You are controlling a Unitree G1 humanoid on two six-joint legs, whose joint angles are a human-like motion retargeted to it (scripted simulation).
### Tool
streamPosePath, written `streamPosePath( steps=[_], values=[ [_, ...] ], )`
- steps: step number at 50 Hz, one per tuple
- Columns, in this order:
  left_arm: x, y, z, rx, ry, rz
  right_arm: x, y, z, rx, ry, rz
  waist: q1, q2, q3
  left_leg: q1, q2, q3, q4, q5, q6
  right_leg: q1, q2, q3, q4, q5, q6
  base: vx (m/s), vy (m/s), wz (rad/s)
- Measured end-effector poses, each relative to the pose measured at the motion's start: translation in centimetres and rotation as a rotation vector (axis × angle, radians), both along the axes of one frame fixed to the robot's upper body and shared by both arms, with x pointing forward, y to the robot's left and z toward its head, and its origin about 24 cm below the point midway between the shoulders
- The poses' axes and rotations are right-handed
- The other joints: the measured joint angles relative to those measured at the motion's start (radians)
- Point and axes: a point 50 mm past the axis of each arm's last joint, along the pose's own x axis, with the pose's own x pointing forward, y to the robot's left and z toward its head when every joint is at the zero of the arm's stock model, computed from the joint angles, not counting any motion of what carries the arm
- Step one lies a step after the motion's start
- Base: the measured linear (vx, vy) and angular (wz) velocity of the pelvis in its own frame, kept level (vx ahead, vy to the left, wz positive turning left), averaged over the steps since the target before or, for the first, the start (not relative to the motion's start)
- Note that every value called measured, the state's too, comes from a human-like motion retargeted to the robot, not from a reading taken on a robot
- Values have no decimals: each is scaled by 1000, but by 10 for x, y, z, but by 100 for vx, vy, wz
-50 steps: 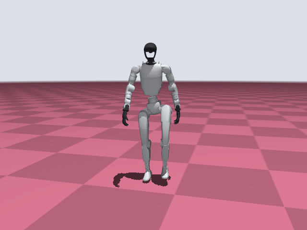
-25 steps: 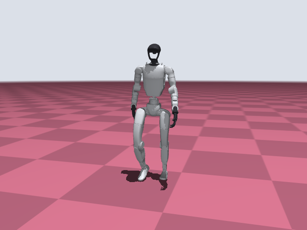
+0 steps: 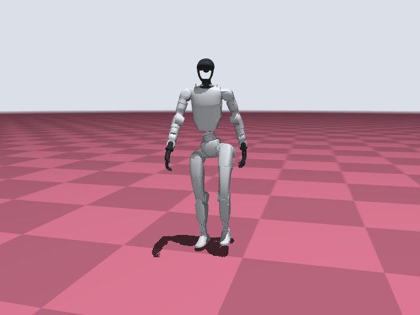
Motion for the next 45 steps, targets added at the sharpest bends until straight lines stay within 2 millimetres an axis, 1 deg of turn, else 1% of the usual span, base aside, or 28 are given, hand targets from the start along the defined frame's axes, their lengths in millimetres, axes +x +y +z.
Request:
streamPosePath(
  steps=[2, 3, 5, 6, 7, 9, 10, 12, 13, 15, 17, 18, 20, 22, 23, 25, 27, 28, 30, 32, 33, 35, 37, 38, 40, 42, 43, 45],
  values=[
    [-41, 1, 7, 30, 109, 37, 45, 2, 34, -25, -186, 32, 88, 21, 35, 43, 41, 51, -294, 72, -65, 65, 31, 58, -7, -19, -4, 100, 11, -206],
    [-59, 0, 11, 38, 157, 41, 60, 3, 49, -42, -269, 42, 120, 50, 48, 66, 77, 77, -417, 92, -98, 110, 61, 77, -8, -29, -12, 104, 18, -165],
    [-87, -2, 18, 37, 227, 40, 79, 1, 72, -68, -388, 54, 161, 111, 64, 93, 142, 117, -598, 86, -166, 199, 117, 107, -7, -46, -24, 107, 24, -112],
    [-93, -4, 20, 30, 240, 37, 81, 0, 74, -77, -406, 55, 167, 128, 63, 95, 152, 105, -641, 71, -187, 233, 129, 116, -3, -46, -26, 107, 28, -59],
    [-96, -5, 21, 23, 248, 37, 80, -1, 75, -85, -411, 54, 168, 140, 60, 99, 156, 87, -675, 62, -200, 263, 139, 124, 3, -39, -29, 107, 30, -19],
    [-90, -7, 18, 11, 230, 46, 66, -4, 60, -101, -354, 43, 145, 149, 51, 132, 140, 34, -695, 73, -183, 315, 146, 125, 21, 17, -38, 108, 31, 27],
    [-83, -8, 16, 5, 212, 48, 55, -5, 49, -110, -306, 37, 127, 154, 48, 162, 131, 14, -695, 86, -166, 341, 150, 120, 34, 63, -45, 113, 31, 70],
    [-58, -10, 8, -27, 150, 19, 16, -10, 17, -124, -169, 32, 72, 186, 63, 265, 135, -12, -688, 97, -161, 402, 179, 90, 94, 222, -60, 118, 30, 95],
    [-43, -10, 4, -47, 110, -6, -8, -12, 1, -128, -94, 36, 44, 209, 77, 325, 145, -31, -681, 88, -171, 421, 202, 65, 153, 318, -63, 118, 27, 96],
    [2, -8, -3, -40, 5, -122, -61, -6, -28, -39, 52, 118, 7, 243, 58, 377, 182, -80, -649, 45, -162, 295, 245, -17, 444, 415, -37, 111, 23, 77],
    [64, -2, -4, -4, -122, -155, -116, 2, -51, 47, 246, 134, -33, 222, -7, 340, 177, -122, -621, 7, -134, 12, 222, -93, 793, 325, -56, 98, 17, 71],
    [98, 2, -1, 27, -196, -157, -143, 5, -58, 71, 334, 133, -59, 213, -23, 337, 168, -141, -613, -9, -128, -97, 204, -119, 899, 254, -82, 96, 15, 91],
    [168, 7, 14, 83, -368, -164, -196, 11, -67, 114, 494, 128, -119, 201, -30, 363, 146, -185, -611, -37, -128, -259, 170, -159, 998, 149, -120, 96, 13, 117],
    [235, 5, 40, 107, -571, -183, -245, 15, -69, 152, 636, 122, -186, 205, -20, 417, 134, -235, -624, -54, -140, -352, 155, -185, 944, 104, -121, 96, 9, 142],
    [267, 3, 58, 110, -682, -191, -266, 16, -68, 170, 698, 122, -223, 208, -14, 444, 129, -261, -633, -57, -150, -383, 149, -196, 876, 86, -113, 96, 3, 158],
    [323, -5, 99, 95, -918, -196, -303, 18, -63, 192, 799, 123, -299, 207, -1, 500, 119, -314, -649, -59, -168, -406, 129, -224, 658, 84, -92, 98, -4, 167],
    [365, -15, 145, 56, -1153, -164, -328, 16, -57, 174, 875, 126, -375, 184, 19, 571, 89, -371, -661, -59, -181, -370, 84, -266, 342, 137, -54, 105, -16, 163],
    [382, -21, 168, 34, -1253, -111, -337, 12, -54, 127, 938, 135, -408, 167, 32, 613, 71, -396, -669, -61, -188, -346, 61, -287, 181, 164, -21, 112, -24, 143],
    [403, -26, 207, 5, -1425, -50, -347, 12, -51, 97, 997, 148, -464, 142, 69, 717, 71, -447, -686, -60, -211, -306, 44, -324, -30, 141, 64, 117, -34, 106],
    [408, -31, 221, -49, -1502, -20, -349, 16, -51, 111, 1008, 136, -465, 142, 88, 802, 115, -463, -700, -18, -240, -313, 90, -305, -55, 60, 80, 117, -44, 24],
    [406, -35, 220, -85, -1505, -3, -348, 17, -52, 117, 1000, 114, -456, 144, 89, 836, 119, -474, -701, 25, -239, -301, 100, -290, -55, 54, 80, 118, -33, -16],
    [395, -41, 200, -145, -1450, 28, -337, 17, -55, 116, 959, 55, -418, 133, 102, 907, 101, -489, -683, 133, -225, -227, 107, -277, -55, 93, 69, 122, -29, -50],
    [368, -43, 160, -161, -1297, 20, -318, 17, -60, 98, 892, 12, -360, 89, 134, 940, 48, -469, -579, 261, -198, -108, 80, -274, -53, 134, 67, 126, -35, -80],
    [348, -42, 134, -152, -1188, -11, -306, 17, -63, 89, 855, -2, -334, 58, 146, 913, 9, -445, -472, 322, -180, -51, 51, -265, -47, 139, 67, 120, -34, -63],
    [293, -39, 81, -134, -928, -119, -273, 13, -67, 76, 751, -16, -316, 24, 106, 662, -62, -393, -66, 303, -140, -25, 4, -237, -6, 106, 27, 107, -30, -33],
    [235, -32, 42, -117, -697, -141, -217, 4, -68, 31, 606, 0, -287, 55, 23, 316, -73, -351, 261, 141, -81, -94, 41, -195, 25, 73, -24, 95, -24, -61],
    [205, -27, 28, -94, -585, -139, -187, 0, -65, -6, 528, 12, -255, 58, 16, 215, -69, -321, 318, 79, -55, -92, 56, -169, 35, 57, -35, 98, -21, -124],
    [140, -14, 6, -44, -363, -132, -126, -4, -54, -69, 361, 39, -172, 42, 25, 82, -39, -226, 309, 9, -10, -61, 72, -105, 44, 30, -45, 102, -18, -176]
  ],
)
